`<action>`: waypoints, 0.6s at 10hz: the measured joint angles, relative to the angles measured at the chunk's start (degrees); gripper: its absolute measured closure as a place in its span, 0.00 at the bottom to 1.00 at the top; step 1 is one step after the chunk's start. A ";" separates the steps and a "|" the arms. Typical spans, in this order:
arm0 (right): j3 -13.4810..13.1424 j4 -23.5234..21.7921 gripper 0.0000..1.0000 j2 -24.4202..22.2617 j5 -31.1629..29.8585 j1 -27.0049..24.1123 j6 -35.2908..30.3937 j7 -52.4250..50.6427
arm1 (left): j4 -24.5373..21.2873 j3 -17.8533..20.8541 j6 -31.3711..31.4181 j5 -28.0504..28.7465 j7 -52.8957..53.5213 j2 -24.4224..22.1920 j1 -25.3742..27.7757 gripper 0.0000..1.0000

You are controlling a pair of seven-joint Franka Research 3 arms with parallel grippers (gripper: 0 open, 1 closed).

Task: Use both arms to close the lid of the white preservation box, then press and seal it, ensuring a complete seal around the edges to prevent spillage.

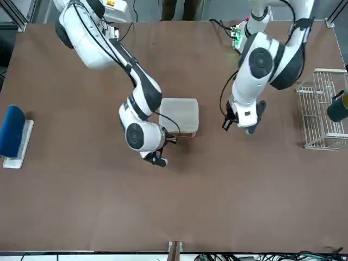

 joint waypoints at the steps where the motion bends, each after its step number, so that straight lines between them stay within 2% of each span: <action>1: -0.32 -0.09 0.96 -2.34 -0.06 -1.67 -1.10 -0.02 | 1.68 0.02 -3.81 -0.25 3.81 -1.38 1.47 0.53; 2: -1.62 -0.83 0.93 -5.62 -0.11 -2.95 -2.30 -0.11 | 3.71 0.07 -7.60 -0.36 6.62 -2.36 3.07 0.48; 3: -4.33 -3.19 0.88 -10.25 -0.12 -3.67 -3.15 -2.00 | 6.09 0.16 -11.09 -0.39 9.41 -2.82 4.77 0.43; 4: -7.44 -7.09 0.73 -15.66 -0.09 -4.09 -3.72 -5.47 | 8.30 0.32 -13.76 -0.39 13.49 -3.00 6.69 0.31; 5: -10.22 -11.50 0.71 -21.03 -0.08 -4.46 -3.98 -8.95 | 9.70 1.16 -15.61 -0.41 18.98 -3.28 8.00 0.18; 6: -12.69 -15.78 0.65 -25.98 -0.08 -4.69 -4.05 -12.44 | 10.42 3.03 -16.99 -0.60 25.17 -3.91 8.29 0.02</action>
